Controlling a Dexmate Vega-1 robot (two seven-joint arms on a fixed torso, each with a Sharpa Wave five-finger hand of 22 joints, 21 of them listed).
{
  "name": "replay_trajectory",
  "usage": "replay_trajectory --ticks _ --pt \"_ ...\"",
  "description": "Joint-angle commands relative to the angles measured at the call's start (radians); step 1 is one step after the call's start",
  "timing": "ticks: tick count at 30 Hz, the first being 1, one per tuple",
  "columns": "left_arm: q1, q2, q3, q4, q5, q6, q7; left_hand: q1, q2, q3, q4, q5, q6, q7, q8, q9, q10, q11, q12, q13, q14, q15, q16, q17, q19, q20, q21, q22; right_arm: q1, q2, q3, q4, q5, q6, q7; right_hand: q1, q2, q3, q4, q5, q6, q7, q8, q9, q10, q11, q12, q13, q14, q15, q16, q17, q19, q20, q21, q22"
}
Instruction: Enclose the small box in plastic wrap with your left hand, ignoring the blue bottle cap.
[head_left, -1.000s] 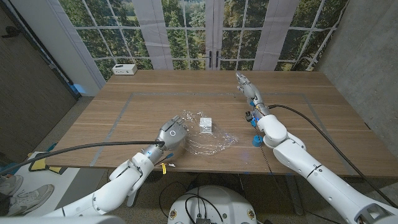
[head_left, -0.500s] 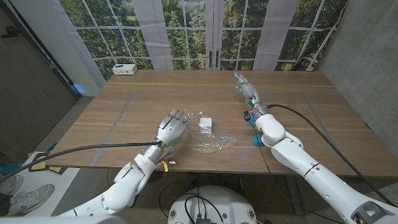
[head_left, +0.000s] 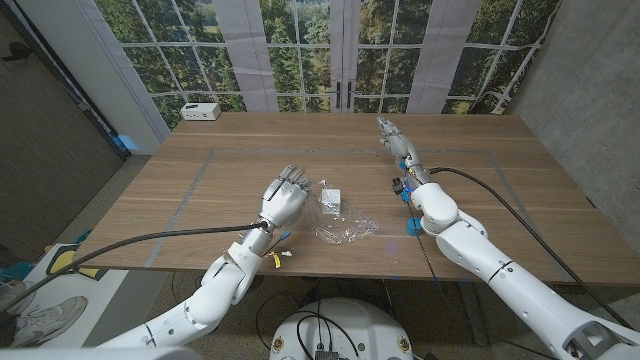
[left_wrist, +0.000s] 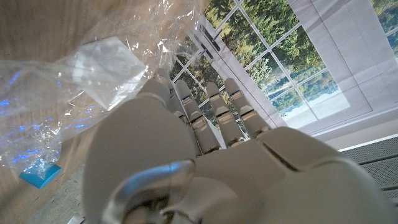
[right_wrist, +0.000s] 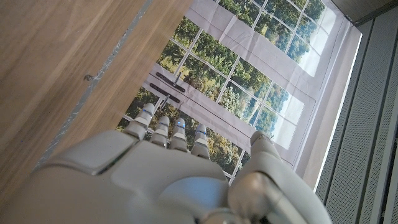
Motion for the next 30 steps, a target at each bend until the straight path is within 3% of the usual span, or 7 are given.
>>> replay_trajectory --ticks 1,10,22,23,26,30 --pt "-0.084 -0.058 0.061 0.059 -0.057 -0.027 0.083 -0.008 -0.004 0.011 0.0 -0.004 0.005 -0.003 0.005 0.002 0.009 0.002 0.009 0.004 0.009 -0.162 0.0 0.002 0.01 0.0 0.008 0.004 0.012 -0.006 0.006 0.019 0.015 0.005 0.018 0.004 -0.003 0.01 0.0 0.0 0.001 -0.004 -0.001 0.002 0.0 -0.002 -0.002 0.002 -0.003 0.003 -0.001 0.003 -0.005 0.004 0.001 0.003" --pt "-0.137 -0.063 0.105 0.079 -0.086 -0.076 0.055 -0.009 -0.009 0.016 -0.003 -0.004 0.009 -0.003 0.006 0.002 0.006 0.003 0.005 0.005 0.011 -0.163 -0.004 0.002 0.008 0.001 0.009 0.004 0.011 -0.018 0.017 0.022 0.039 -0.002 0.034 0.004 -0.002 0.011 0.001 0.0 0.001 -0.005 -0.001 0.002 -0.001 -0.002 -0.002 0.002 -0.002 0.002 -0.001 0.003 -0.006 0.004 0.001 0.003" --pt "-0.191 -0.11 0.15 0.114 -0.108 -0.088 0.034 -0.01 -0.015 0.021 -0.005 -0.004 0.01 -0.003 0.006 0.001 0.002 0.003 0.0 0.007 0.01 -0.163 -0.009 0.002 0.006 0.002 0.01 0.004 0.014 -0.028 0.023 0.033 0.054 0.01 0.052 0.004 -0.003 0.011 0.001 0.0 0.001 -0.004 -0.001 0.002 0.001 -0.002 -0.002 0.002 -0.001 0.003 0.0 0.003 -0.006 0.004 0.001 0.003" --pt "-0.191 -0.119 0.149 0.128 -0.126 -0.097 0.064 -0.01 -0.015 0.022 -0.006 -0.004 0.011 -0.003 0.007 0.001 0.002 0.003 0.0 0.007 0.011 -0.163 -0.01 0.002 0.006 0.001 0.01 0.004 0.013 -0.028 0.024 0.029 0.054 0.004 0.046 0.004 -0.003 0.011 0.001 0.0 0.001 -0.004 -0.001 0.002 0.001 -0.001 -0.002 0.002 -0.001 0.004 0.0 0.003 -0.005 0.004 0.001 0.003" --pt "-0.201 -0.124 0.161 0.13 -0.125 -0.095 0.046 -0.011 -0.016 0.023 -0.005 -0.004 0.012 -0.002 0.007 0.001 0.003 0.003 -0.001 0.007 0.011 -0.163 -0.01 0.002 0.006 0.002 0.01 0.003 0.013 -0.029 0.025 0.032 0.059 0.003 0.05 0.003 -0.003 0.011 0.001 0.0 0.001 -0.004 -0.001 0.002 0.0 0.0 -0.002 0.002 0.0 0.005 0.0 0.003 -0.006 0.005 0.001 0.003" --pt "-0.215 -0.102 0.178 0.092 -0.106 -0.094 -0.082 -0.011 -0.022 0.023 -0.009 -0.004 0.014 -0.001 0.008 0.001 0.004 0.003 -0.001 0.008 0.009 -0.163 -0.013 0.002 0.006 0.001 0.011 0.003 0.017 -0.026 0.025 0.04 0.058 0.014 0.05 0.003 -0.003 0.011 0.001 0.0 0.001 -0.004 -0.001 0.002 0.002 0.0 -0.001 0.002 0.002 0.005 0.001 0.003 -0.006 0.005 0.001 0.003"
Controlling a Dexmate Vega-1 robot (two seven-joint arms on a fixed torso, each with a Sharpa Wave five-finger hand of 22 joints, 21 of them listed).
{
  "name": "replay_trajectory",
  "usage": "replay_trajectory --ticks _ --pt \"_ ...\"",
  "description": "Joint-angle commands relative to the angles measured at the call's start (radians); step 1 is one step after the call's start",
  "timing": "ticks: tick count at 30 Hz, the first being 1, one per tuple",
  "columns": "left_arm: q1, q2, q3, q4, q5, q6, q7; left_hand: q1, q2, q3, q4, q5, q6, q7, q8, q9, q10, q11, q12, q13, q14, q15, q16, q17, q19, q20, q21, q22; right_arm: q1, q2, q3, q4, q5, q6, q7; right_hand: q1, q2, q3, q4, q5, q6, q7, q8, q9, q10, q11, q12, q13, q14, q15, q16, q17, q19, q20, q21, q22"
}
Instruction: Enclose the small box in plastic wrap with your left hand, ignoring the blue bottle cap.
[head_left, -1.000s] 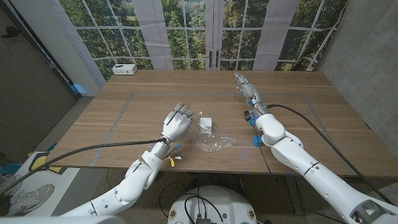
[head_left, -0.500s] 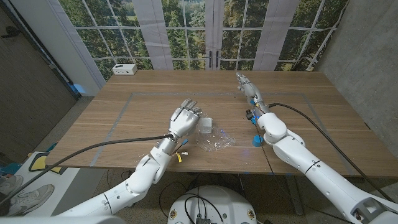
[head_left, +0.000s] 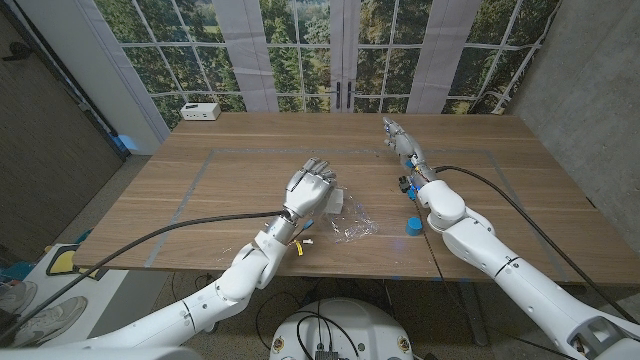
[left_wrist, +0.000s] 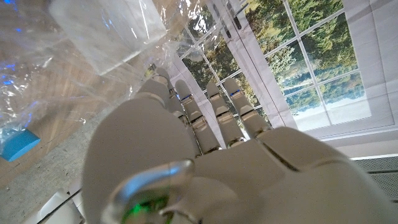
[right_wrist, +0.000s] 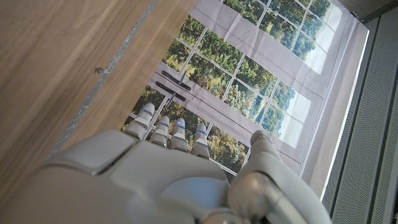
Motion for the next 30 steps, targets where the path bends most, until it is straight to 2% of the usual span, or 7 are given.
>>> replay_trajectory --ticks 1,12,16,21,23,26,30 --pt "-0.052 0.019 0.046 -0.043 0.0 -0.026 -0.213 0.0 -0.015 0.007 -0.005 -0.005 0.005 0.001 0.006 0.004 0.001 0.004 -0.003 0.003 0.005 -0.159 -0.008 0.002 0.005 0.001 0.007 0.003 0.007 -0.006 0.004 0.011 0.013 0.008 0.017 0.003 -0.003 0.007 -0.002 0.0 0.001 -0.004 0.0 0.002 0.001 0.0 -0.001 0.002 0.001 0.005 0.001 0.003 -0.006 0.005 0.001 0.003" --pt "-0.031 0.056 0.023 -0.097 -0.028 -0.04 -0.326 -0.087 -0.105 -0.087 0.01 -0.009 -0.329 -0.034 -0.124 -0.008 -0.135 0.021 -0.07 0.014 -0.066 -0.134 -0.019 0.015 -0.023 0.01 0.001 0.001 0.02 0.001 -0.001 0.031 0.016 0.016 0.026 0.003 -0.003 0.008 -0.002 0.0 0.002 -0.004 0.0 0.002 0.003 -0.001 -0.001 0.002 0.005 0.006 0.002 0.003 -0.003 0.004 0.002 0.003" --pt "-0.018 0.057 0.007 -0.114 -0.043 -0.032 -0.347 -0.126 -0.121 -0.108 0.019 0.002 -0.508 -0.022 -0.134 -0.018 -0.193 0.037 -0.088 0.018 -0.097 -0.113 -0.026 0.015 -0.04 0.018 -0.005 0.001 0.026 0.005 -0.002 0.042 0.017 0.024 0.03 0.003 -0.003 0.008 -0.002 0.0 0.002 -0.005 0.0 0.002 0.003 -0.002 -0.001 0.002 0.005 0.006 0.002 0.003 -0.003 0.004 0.002 0.003" --pt "-0.001 0.063 -0.042 -0.136 -0.169 -0.075 -0.366 -0.164 -0.124 -0.123 0.032 0.005 -0.643 0.002 -0.133 -0.023 -0.274 0.062 -0.104 0.019 -0.14 -0.088 -0.034 0.016 -0.058 0.031 -0.013 0.001 0.03 0.005 -0.003 0.043 0.022 0.019 0.036 0.003 -0.003 0.008 -0.002 0.0 0.001 -0.005 0.0 0.002 0.003 -0.001 -0.001 0.002 0.006 0.007 0.002 0.003 -0.003 0.004 0.002 0.003" --pt "0.006 0.065 -0.063 -0.151 -0.226 -0.084 -0.395 -0.179 -0.126 -0.129 0.037 0.006 -0.671 0.009 -0.131 -0.025 -0.302 0.068 -0.109 0.019 -0.147 -0.084 -0.033 0.017 -0.067 0.036 -0.017 0.001 0.028 0.004 -0.003 0.04 0.017 0.017 0.028 0.003 -0.003 0.008 -0.002 0.0 0.001 -0.005 -0.001 0.002 0.004 -0.001 -0.001 0.002 0.006 0.006 0.002 0.003 -0.003 0.004 0.002 0.003" --pt "0.02 0.058 -0.093 -0.146 -0.308 -0.115 -0.361 -0.216 -0.117 -0.138 0.055 0.007 -0.737 0.032 -0.128 -0.028 -0.355 0.099 -0.113 0.014 -0.176 -0.056 -0.034 0.021 -0.088 0.044 -0.026 0.002 0.028 0.004 -0.003 0.039 0.017 0.016 0.026 0.003 -0.003 0.008 -0.002 0.0 0.001 -0.005 -0.001 0.002 0.003 -0.001 -0.001 0.002 0.007 0.006 0.002 0.003 -0.003 0.004 0.002 0.003" --pt "0.028 0.041 -0.109 -0.129 -0.36 -0.147 -0.297 -0.23 -0.103 -0.138 0.064 0.008 -0.749 0.041 -0.125 -0.028 -0.364 0.113 -0.111 0.011 -0.183 -0.046 -0.032 0.024 -0.1 0.051 -0.03 0.003 0.03 0.001 -0.004 0.038 0.011 0.014 0.024 0.003 -0.002 0.009 -0.002 0.0 0.001 -0.005 -0.001 0.002 0.003 -0.001 -0.001 0.002 0.009 0.006 0.003 0.003 -0.002 0.004 0.003 0.003"
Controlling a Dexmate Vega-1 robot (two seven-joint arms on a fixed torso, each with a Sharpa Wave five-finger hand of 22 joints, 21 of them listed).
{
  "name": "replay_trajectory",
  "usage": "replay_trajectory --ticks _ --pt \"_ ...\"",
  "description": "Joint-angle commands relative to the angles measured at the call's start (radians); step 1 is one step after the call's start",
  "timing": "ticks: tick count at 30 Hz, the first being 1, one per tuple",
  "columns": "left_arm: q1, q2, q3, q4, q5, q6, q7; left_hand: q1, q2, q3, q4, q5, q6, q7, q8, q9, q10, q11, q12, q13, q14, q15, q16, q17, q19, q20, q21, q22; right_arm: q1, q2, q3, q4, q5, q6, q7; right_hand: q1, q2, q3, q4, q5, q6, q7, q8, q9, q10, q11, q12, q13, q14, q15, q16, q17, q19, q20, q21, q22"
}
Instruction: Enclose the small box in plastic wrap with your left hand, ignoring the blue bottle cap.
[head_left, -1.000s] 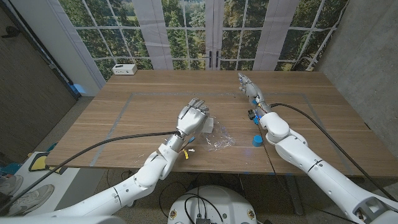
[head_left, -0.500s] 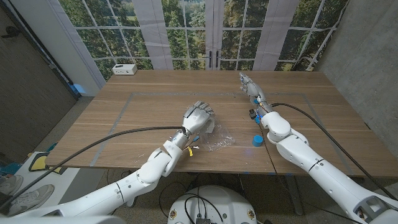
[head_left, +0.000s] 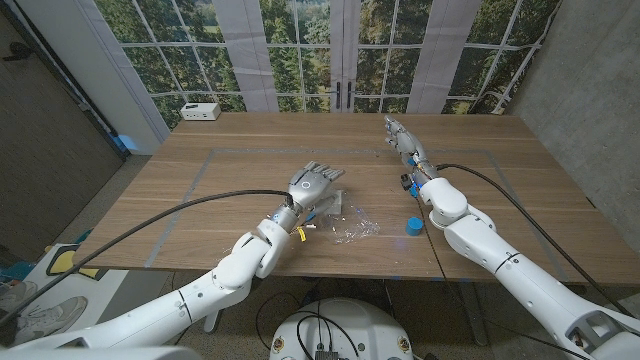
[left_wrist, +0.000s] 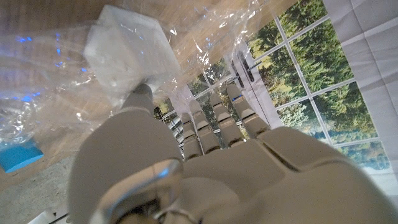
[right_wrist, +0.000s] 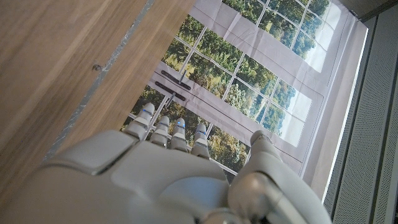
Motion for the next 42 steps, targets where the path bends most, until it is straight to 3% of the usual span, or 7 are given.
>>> replay_trajectory --ticks 1,12,19,26,28,32,42 --pt "0.044 -0.038 -0.073 0.02 -0.189 -0.078 0.139 -0.019 0.018 0.0 0.013 0.007 -0.021 0.013 0.009 -0.001 -0.013 0.015 0.0 -0.001 -0.009 -0.055 0.001 0.007 -0.012 0.005 -0.008 0.003 0.007 -0.002 -0.004 0.002 -0.002 -0.006 0.004 0.003 -0.002 0.009 -0.002 0.0 0.001 -0.005 0.0 0.002 0.004 -0.001 -0.001 0.002 0.009 0.005 0.003 0.003 -0.002 0.004 0.003 0.004" --pt "0.027 -0.065 -0.063 0.099 -0.211 -0.204 0.414 -0.06 0.114 0.027 0.055 0.0 0.015 0.008 0.036 -0.002 0.018 0.028 0.026 -0.01 0.024 -0.059 0.024 0.014 0.004 -0.002 0.001 0.006 0.006 0.002 -0.002 0.002 0.004 -0.01 -0.003 0.004 -0.002 0.01 -0.002 0.0 0.002 -0.006 0.0 0.002 0.003 -0.002 -0.001 0.002 0.01 0.006 0.003 0.003 -0.002 0.004 0.003 0.004" --pt "0.004 -0.041 -0.04 0.058 -0.157 -0.148 0.265 -0.062 0.134 0.041 0.059 -0.001 0.037 0.005 0.042 -0.002 0.026 0.03 0.03 -0.013 0.028 -0.061 0.025 0.012 0.008 -0.002 0.004 0.007 0.003 0.004 0.0 0.0 -0.001 -0.004 -0.011 0.004 -0.001 0.01 -0.002 0.0 0.002 -0.007 0.0 0.002 0.003 -0.004 -0.001 0.002 0.011 0.007 0.003 0.003 -0.001 0.004 0.003 0.004" --pt "-0.06 -0.007 -0.013 0.008 -0.186 -0.147 -0.072 -0.06 0.103 0.048 0.032 -0.01 0.012 0.0 0.027 -0.003 -0.044 0.036 0.006 -0.03 -0.066 -0.052 -0.015 -0.009 -0.018 -0.038 -0.004 0.006 -0.003 0.001 0.005 -0.005 -0.003 -0.002 -0.019 0.004 -0.001 0.011 -0.002 0.0 0.001 -0.008 0.0 0.002 0.003 -0.004 -0.001 0.002 0.013 0.006 0.004 0.003 -0.001 0.003 0.003 0.004" --pt "-0.08 -0.013 0.0 -0.001 -0.171 -0.124 -0.16 -0.114 0.145 0.064 0.072 -0.007 -0.048 0.003 0.016 -0.002 -0.134 0.076 -0.006 -0.052 -0.173 -0.009 -0.024 -0.016 -0.11 -0.01 -0.037 0.007 -0.004 0.001 0.006 -0.004 -0.005 0.004 -0.02 0.004 -0.001 0.011 -0.002 0.0 0.0 -0.008 -0.001 0.002 0.003 -0.004 -0.001 0.002 0.014 0.006 0.004 0.003 -0.001 0.004 0.003 0.004" --pt "-0.128 -0.019 0.021 -0.005 -0.175 -0.128 -0.319 -0.238 0.143 0.084 0.175 -0.001 -0.117 -0.022 0.016 -0.003 -0.249 0.086 -0.007 -0.092 -0.332 0.014 -0.028 -0.024 -0.239 -0.009 -0.087 0.005 -0.006 -0.001 0.009 -0.007 0.002 -0.002 -0.019 0.004 -0.001 0.011 -0.002 0.0 0.001 -0.007 -0.001 0.002 0.005 -0.003 -0.001 0.002 0.014 0.006 0.004 0.003 0.001 0.005 0.004 0.004" --pt "-0.147 -0.027 0.054 -0.005 -0.11 -0.115 -0.422 -0.493 0.127 0.041 0.266 0.015 -0.372 -0.061 0.005 -0.011 -0.548 0.076 -0.016 -0.167 -0.635 0.055 -0.028 -0.025 -0.451 0.017 -0.191 0.0 -0.017 -0.01 0.018 -0.006 0.005 0.01 -0.017 0.004 -0.002 0.011 -0.001 0.0 0.001 -0.008 -0.001 0.002 0.005 -0.002 -0.001 0.002 0.016 0.008 0.004 0.003 0.001 0.008 0.004 0.004"
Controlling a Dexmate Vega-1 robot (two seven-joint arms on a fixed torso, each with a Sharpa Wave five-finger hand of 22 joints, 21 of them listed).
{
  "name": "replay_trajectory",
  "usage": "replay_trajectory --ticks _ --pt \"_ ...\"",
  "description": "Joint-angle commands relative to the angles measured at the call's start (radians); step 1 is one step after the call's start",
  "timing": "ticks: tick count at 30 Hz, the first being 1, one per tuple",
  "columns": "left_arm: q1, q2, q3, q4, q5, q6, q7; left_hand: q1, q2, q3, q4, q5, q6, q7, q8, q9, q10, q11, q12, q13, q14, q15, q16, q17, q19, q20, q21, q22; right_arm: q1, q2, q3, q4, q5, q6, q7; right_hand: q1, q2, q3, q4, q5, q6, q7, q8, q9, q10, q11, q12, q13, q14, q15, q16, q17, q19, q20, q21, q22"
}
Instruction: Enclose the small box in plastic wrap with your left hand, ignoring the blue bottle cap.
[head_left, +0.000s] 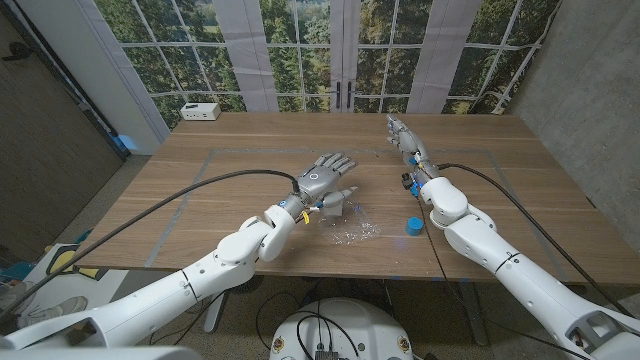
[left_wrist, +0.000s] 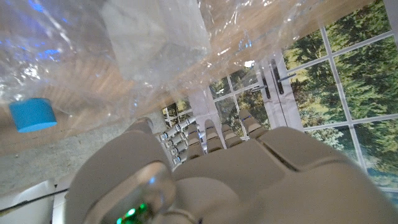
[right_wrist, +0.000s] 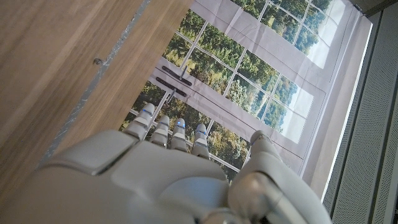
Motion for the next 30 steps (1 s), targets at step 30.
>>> replay_trajectory --ticks 30 --pt "-0.024 -0.031 0.08 -0.029 0.195 0.088 -0.41 -0.335 0.013 0.0 0.026 0.042 -0.433 -0.004 -0.006 0.0 -0.435 0.003 0.008 -0.029 -0.435 0.041 0.006 0.005 -0.375 -0.007 -0.153 0.013 -0.014 -0.018 0.02 0.015 0.02 0.047 0.035 0.0 -0.006 0.01 0.001 -0.001 0.0 -0.007 0.0 0.002 0.011 0.001 0.0 0.002 0.011 0.007 0.004 0.003 0.003 0.01 0.004 0.003"
